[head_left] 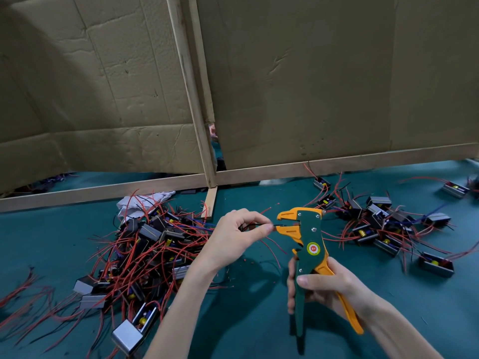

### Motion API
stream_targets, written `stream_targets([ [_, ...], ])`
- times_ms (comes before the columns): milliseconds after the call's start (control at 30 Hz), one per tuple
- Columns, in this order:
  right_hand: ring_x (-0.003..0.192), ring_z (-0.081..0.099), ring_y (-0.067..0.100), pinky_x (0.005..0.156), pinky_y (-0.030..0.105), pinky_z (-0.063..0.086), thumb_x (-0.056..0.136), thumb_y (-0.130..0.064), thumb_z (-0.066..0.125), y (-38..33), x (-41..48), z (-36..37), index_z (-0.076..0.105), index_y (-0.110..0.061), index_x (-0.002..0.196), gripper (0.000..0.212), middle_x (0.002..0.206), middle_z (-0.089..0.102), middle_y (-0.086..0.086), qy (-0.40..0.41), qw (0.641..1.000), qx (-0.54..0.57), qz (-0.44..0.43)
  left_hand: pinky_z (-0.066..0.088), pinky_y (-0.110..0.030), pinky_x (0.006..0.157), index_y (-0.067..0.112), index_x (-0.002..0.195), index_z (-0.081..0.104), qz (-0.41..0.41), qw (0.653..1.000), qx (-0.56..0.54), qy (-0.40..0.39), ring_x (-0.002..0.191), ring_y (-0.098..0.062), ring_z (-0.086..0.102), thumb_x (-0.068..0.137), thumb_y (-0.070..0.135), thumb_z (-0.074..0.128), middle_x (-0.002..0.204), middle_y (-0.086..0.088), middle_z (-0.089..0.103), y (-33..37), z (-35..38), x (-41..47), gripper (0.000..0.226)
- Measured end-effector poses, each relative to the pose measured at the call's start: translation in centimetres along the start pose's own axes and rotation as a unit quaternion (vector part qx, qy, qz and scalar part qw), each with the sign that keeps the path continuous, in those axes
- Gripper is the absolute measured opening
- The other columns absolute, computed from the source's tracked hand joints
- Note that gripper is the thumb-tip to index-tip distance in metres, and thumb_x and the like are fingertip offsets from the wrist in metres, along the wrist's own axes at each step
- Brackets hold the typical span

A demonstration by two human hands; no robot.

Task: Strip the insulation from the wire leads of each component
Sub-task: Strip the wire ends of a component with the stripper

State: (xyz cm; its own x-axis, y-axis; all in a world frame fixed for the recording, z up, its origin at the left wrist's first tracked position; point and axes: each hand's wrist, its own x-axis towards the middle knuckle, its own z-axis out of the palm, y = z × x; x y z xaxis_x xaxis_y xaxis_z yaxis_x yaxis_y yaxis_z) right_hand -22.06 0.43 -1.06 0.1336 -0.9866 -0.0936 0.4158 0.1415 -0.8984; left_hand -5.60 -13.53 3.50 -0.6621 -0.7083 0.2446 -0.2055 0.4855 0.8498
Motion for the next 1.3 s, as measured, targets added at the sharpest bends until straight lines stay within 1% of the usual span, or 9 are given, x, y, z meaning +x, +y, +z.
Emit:
stream_targets([
  [400, 0.046, 0.053, 0.029, 0.050, 0.038, 0.050, 0.060, -0.021, 0.082, 0.7, 0.1, 1.5, 0.062, -0.005, 0.073, 0.029, 0.061, 0.051, 0.021, 0.055, 0.998, -0.011, 0.001, 0.034, -0.024, 0.063, 0.028, 0.076, 0.073, -0.014, 0.996, -0.075, -0.038, 0.069, -0.016, 0.041, 0.086, 0.018, 0.069, 0.076, -0.019, 0.052, 0.3, -0.6, -0.1, 0.015],
  [567, 0.037, 0.042, 0.022, 0.040, 0.025, 0.039, 0.057, -0.031, 0.080, 1.7, 0.6, 2.9, 0.051, -0.009, 0.063, 0.037, 0.051, 0.043, 0.014, 0.155, 0.988, -0.014, -0.014, 0.045, -0.030, 0.073, 0.034, 0.076, 0.074, -0.032, 0.997, -0.074, -0.004, 0.077, -0.018, 0.055, 0.088, 0.021, 0.066, 0.083, -0.011, 0.068, -0.3, 0.1, 0.2, 0.019],
  [667, 0.049, 0.057, 0.031, 0.048, 0.037, 0.051, 0.065, -0.016, 0.073, 1.5, 0.9, 2.6, 0.061, -0.003, 0.077, 0.021, 0.063, 0.055, 0.021, 0.135, 0.990, 0.045, -0.016, 0.044, -0.035, 0.075, 0.031, 0.078, 0.072, -0.037, 0.998, -0.050, 0.013, 0.076, -0.018, 0.053, 0.092, 0.018, 0.062, 0.089, -0.018, 0.068, -0.8, 0.8, 0.3, 0.022],
  [767, 0.067, 0.064, 0.038, 0.064, 0.046, 0.056, 0.067, -0.005, 0.067, 0.9, 1.0, 1.7, 0.065, 0.000, 0.088, 0.022, 0.077, 0.061, 0.024, 0.119, 0.985, 0.123, -0.030, 0.047, -0.039, 0.082, 0.036, 0.077, 0.070, -0.027, 0.998, -0.007, 0.050, 0.077, -0.019, 0.057, 0.092, 0.022, 0.061, 0.088, -0.006, 0.068, -1.0, 0.9, 0.3, 0.022],
  [867, 0.071, 0.065, 0.038, 0.065, 0.044, 0.058, 0.066, 0.001, 0.067, 0.6, 1.2, 0.3, 0.064, 0.001, 0.093, 0.027, 0.079, 0.062, 0.022, 0.159, 0.974, 0.156, -0.041, 0.040, -0.049, 0.094, 0.047, 0.073, 0.064, -0.025, 0.995, 0.065, 0.074, 0.094, -0.017, 0.057, 0.091, 0.027, 0.062, 0.091, 0.008, 0.063, -0.5, 1.1, 0.4, 0.026],
  [933, 0.070, 0.066, 0.037, 0.064, 0.044, 0.059, 0.069, -0.004, 0.061, 0.5, 1.4, -0.3, 0.062, 0.002, 0.094, 0.026, 0.079, 0.063, 0.022, 0.191, 0.966, 0.172, -0.026, 0.039, -0.039, 0.093, 0.045, 0.075, 0.064, -0.021, 0.990, 0.096, 0.097, 0.099, -0.014, 0.053, 0.090, 0.027, 0.063, 0.093, 0.013, 0.058, 0.0, 1.7, 0.5, 0.024],
  [1033, 0.068, 0.066, 0.037, 0.062, 0.044, 0.059, 0.068, -0.003, 0.058, 0.6, 1.7, -0.7, 0.061, 0.004, 0.090, 0.024, 0.076, 0.063, 0.022, 0.213, 0.959, 0.189, 0.006, 0.041, -0.023, 0.078, 0.022, 0.085, 0.073, 0.003, 0.987, 0.047, 0.153, 0.082, -0.012, 0.055, 0.090, 0.018, 0.064, 0.088, 0.008, 0.058, 1.5, 3.4, 1.6, 0.012],
  [1167, 0.067, 0.066, 0.037, 0.062, 0.044, 0.058, 0.068, -0.003, 0.057, 0.7, 1.8, -0.6, 0.059, 0.005, 0.091, 0.025, 0.077, 0.063, 0.023, 0.206, 0.959, 0.189, 0.041, 0.050, -0.025, 0.078, 0.008, 0.093, 0.074, 0.066, 0.974, -0.020, 0.216, 0.079, -0.014, 0.061, 0.090, 0.016, 0.064, 0.089, -0.003, 0.060, 5.0, 7.2, 4.6, 0.013],
  [1300, 0.063, 0.066, 0.030, 0.056, 0.038, 0.057, 0.071, -0.001, 0.053, 0.5, 1.8, -0.6, 0.061, 0.002, 0.094, 0.024, 0.080, 0.063, 0.020, 0.197, 0.967, 0.158, 0.024, 0.041, -0.009, 0.074, 0.006, 0.097, 0.073, 0.134, 0.964, -0.044, 0.224, 0.079, -0.010, 0.057, 0.091, 0.020, 0.062, 0.088, 0.000, 0.056, 8.3, 10.9, 7.1, 0.018],
])
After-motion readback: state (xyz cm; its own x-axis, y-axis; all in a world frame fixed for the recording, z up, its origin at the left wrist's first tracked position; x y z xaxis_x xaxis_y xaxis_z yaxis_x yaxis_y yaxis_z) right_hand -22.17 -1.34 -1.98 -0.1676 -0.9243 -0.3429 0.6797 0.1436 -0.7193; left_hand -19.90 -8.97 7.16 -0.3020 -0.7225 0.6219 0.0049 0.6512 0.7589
